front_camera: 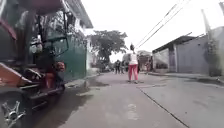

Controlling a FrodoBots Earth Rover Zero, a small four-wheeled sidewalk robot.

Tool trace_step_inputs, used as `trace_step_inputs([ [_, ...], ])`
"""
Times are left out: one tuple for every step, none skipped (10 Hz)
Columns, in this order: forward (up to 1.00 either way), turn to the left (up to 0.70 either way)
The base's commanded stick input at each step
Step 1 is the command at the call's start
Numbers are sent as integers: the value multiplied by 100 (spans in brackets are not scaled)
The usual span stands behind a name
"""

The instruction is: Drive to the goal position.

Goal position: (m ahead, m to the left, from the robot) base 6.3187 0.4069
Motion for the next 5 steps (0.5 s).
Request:
trace_step_inputs([
  [70,0],
  [70,0],
  [70,0],
  [70,0],
  [70,0],
])
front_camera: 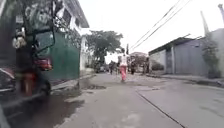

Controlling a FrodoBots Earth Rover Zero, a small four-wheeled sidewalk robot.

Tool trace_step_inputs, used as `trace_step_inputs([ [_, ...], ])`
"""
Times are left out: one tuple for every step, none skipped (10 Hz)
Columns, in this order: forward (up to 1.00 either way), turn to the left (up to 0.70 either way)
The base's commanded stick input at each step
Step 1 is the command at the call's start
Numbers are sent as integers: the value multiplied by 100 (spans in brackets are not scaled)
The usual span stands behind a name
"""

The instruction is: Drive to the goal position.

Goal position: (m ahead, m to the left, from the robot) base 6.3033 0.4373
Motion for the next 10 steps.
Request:
trace_step_inputs([
  [70,0],
  [70,0],
  [70,0],
  [70,0],
  [70,0],
  [70,0],
  [70,0],
  [70,-8],
  [70,-34],
  [70,-35],
])
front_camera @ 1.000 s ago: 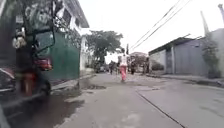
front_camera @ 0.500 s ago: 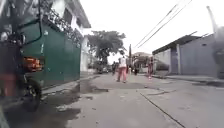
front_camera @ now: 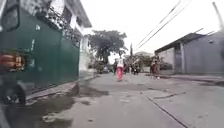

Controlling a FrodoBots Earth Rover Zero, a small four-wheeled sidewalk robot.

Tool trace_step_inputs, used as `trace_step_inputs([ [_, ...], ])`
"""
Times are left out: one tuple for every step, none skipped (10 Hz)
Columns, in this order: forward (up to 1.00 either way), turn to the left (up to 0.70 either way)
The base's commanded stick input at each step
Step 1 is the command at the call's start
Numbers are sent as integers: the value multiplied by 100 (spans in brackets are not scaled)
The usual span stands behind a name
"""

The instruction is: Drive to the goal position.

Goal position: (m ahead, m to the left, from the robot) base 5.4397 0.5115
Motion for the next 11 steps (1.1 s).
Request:
trace_step_inputs([
  [70,-35],
  [70,-35],
  [70,-33],
  [70,-17],
  [70,0],
  [70,0],
  [70,0],
  [70,0],
  [70,0],
  [70,0],
  [70,0],
])
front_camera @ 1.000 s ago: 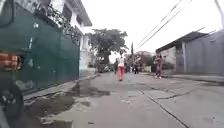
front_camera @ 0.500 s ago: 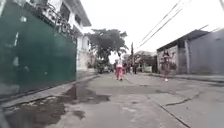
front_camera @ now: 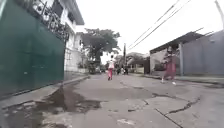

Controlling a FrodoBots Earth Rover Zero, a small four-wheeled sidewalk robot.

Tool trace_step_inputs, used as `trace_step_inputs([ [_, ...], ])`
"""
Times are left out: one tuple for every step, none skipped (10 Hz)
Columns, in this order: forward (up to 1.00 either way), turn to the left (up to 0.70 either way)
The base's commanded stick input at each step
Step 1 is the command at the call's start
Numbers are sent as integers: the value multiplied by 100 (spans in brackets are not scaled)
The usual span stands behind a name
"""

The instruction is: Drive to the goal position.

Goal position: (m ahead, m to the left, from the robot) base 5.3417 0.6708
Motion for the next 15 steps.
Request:
trace_step_inputs([
  [70,-7],
  [70,-9],
  [70,-4],
  [70,0],
  [70,0],
  [70,0],
  [70,0],
  [70,0],
  [70,0],
  [70,0],
  [70,0],
  [70,0],
  [70,0],
  [70,0],
  [70,0],
])
